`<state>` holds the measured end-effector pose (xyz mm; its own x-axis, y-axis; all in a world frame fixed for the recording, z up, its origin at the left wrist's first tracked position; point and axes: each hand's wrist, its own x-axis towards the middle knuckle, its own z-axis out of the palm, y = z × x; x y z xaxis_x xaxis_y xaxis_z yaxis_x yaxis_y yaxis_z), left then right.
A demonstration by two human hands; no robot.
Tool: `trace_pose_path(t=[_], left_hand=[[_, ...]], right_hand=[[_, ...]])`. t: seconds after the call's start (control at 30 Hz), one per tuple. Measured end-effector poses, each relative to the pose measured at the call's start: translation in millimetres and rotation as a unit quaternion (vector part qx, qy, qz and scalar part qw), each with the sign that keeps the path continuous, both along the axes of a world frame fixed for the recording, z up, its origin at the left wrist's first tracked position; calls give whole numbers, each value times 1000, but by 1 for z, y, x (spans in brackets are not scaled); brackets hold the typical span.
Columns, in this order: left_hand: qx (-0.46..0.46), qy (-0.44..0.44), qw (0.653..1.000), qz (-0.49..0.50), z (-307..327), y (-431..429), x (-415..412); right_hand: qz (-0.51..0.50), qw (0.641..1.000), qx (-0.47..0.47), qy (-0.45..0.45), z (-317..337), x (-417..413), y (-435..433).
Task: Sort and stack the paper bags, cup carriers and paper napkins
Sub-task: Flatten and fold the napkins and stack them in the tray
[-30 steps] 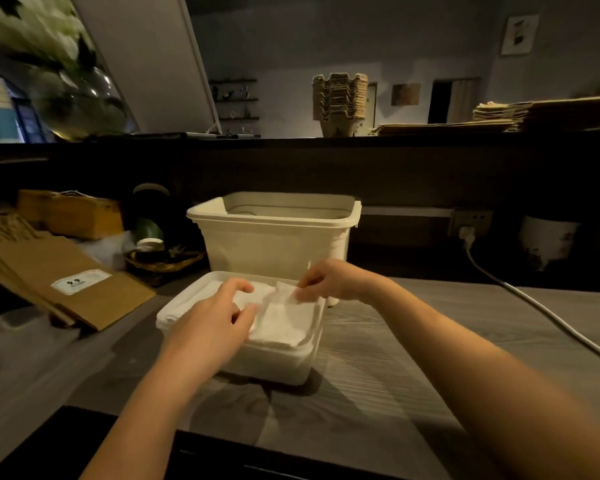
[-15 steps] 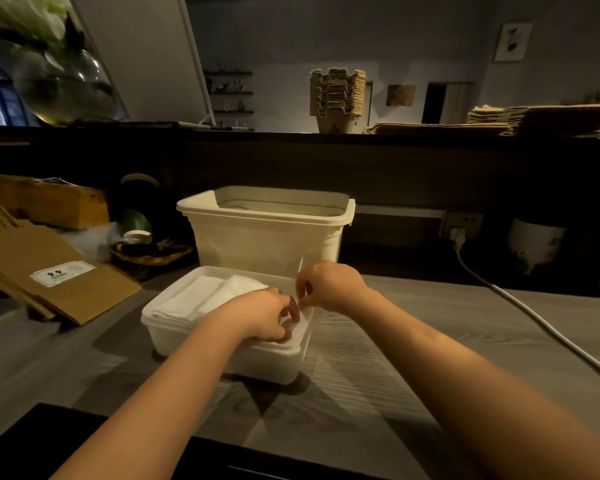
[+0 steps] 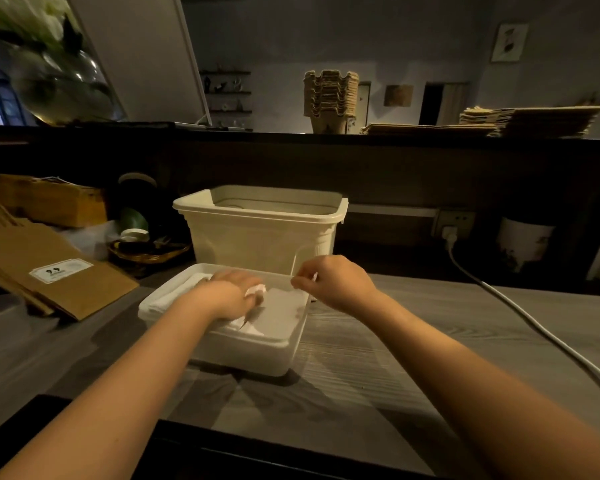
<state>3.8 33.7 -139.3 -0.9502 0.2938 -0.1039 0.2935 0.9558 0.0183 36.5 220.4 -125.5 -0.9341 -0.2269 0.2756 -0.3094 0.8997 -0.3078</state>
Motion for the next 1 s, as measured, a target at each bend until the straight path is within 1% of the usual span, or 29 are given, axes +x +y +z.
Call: trace_pose_path(t=[0.03,0.07,0.13,0.2,0.3,0.37,0.43,0.47,0.53,0.57,0.63,0.7,0.77,0.87,1.0], left_hand=[[-13,-51,999,13,-7,-2,-3],[-20,-82,996,21,-13,-4,-6],[-38,-102,994,26,-18,-5,-8],[-54,-105,993,28,-18,-3,-7],[-55,-108,992,31,-11,-1,0],[-11,-111,993,36,-6,-1,3],[53,-86,994,36,-3,-5,0],[71,-63,995,43,-1,-7,-4],[53,-16,996,72,1,-12,-12],[40,-7,996,84,0,-16,-14],[20,-33,995,87,-7,-21,-19],[-4,-82,993,80,-16,-23,-20],[-18,-104,991,82,-20,-23,-22],[-20,-97,991,88,-19,-20,-24],[2,-76,991,107,-20,-17,-26]], right_hand=[[12,1000,15,-6,2,4,-2],[24,999,43,0,4,8,-5],[49,992,106,36,8,13,-13],[67,985,156,33,10,13,-24],[49,967,248,-43,8,6,-45],[39,954,281,-99,5,0,-57],[28,946,286,-150,0,-7,-65],[24,943,286,-166,-1,-9,-68],[26,944,277,-180,0,-12,-71],[32,945,268,-185,1,-12,-72],[54,943,264,-195,5,-7,-72],[72,934,284,-204,6,-3,-72],[76,927,302,-207,5,-2,-74],[81,923,315,-207,3,0,-77],[82,927,309,-194,3,2,-74]])
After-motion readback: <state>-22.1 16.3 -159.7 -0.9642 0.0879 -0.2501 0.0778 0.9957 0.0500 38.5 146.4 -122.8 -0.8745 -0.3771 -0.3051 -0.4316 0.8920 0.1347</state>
